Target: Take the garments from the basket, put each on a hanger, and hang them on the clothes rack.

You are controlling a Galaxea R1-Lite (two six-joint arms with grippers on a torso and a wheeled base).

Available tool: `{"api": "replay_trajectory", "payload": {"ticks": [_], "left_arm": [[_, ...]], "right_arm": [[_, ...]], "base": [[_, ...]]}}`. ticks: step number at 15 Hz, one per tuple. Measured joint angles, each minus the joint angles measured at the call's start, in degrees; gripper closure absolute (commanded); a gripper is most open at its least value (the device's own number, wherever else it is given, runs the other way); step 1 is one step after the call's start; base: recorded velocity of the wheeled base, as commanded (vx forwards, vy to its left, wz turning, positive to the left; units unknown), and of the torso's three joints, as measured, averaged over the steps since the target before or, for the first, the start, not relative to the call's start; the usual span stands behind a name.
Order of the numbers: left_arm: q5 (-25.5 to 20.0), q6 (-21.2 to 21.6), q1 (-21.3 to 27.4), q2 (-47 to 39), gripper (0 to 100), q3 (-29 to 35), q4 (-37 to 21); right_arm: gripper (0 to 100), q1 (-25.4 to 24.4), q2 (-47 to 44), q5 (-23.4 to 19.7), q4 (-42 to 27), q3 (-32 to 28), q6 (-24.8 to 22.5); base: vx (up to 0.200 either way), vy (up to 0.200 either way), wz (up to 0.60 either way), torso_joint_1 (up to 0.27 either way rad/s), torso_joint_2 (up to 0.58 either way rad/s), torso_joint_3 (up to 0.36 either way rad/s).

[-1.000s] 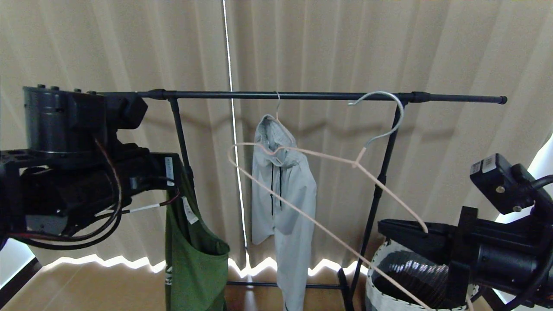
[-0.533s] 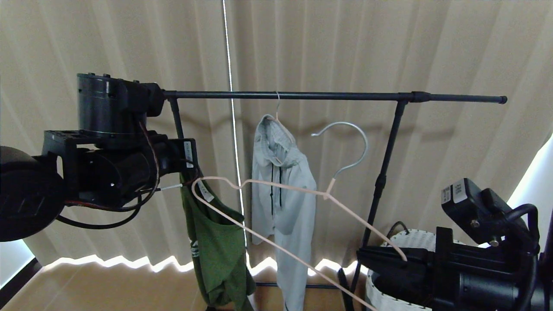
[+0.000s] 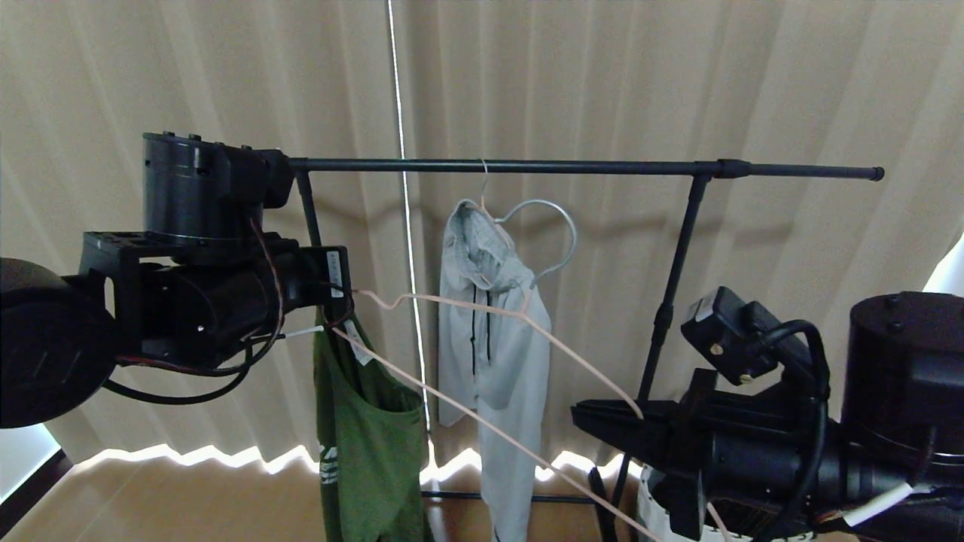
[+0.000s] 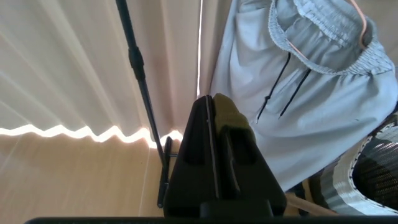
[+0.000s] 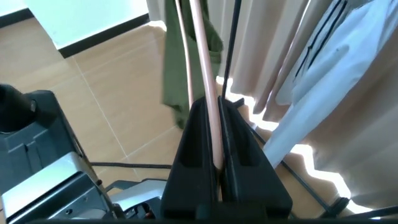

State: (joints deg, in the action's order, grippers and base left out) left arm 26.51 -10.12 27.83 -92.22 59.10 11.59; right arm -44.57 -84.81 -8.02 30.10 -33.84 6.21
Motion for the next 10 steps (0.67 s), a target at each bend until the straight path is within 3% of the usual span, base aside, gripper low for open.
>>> {"api": "replay_trajectory", "payload": {"ticks": [4, 10], "left_arm": [[0.0, 0.0, 0.0, 1.1, 100, -1.1, -0.2], [0.0, -0.2, 1.5, 3.1, 100, -1.7, -8.0]], "right_arm": [[100, 0.6, -4.1, 3.1, -0.4, -3.0, 4.1], [100, 1.1, -9.9, 6.5, -0.5, -7.8, 4.7]], "base": [[0.000, 0.000, 0.00, 0.000, 0.00, 0.000], [0.000, 0.000, 0.00, 0.000, 0.00, 0.000]]}}
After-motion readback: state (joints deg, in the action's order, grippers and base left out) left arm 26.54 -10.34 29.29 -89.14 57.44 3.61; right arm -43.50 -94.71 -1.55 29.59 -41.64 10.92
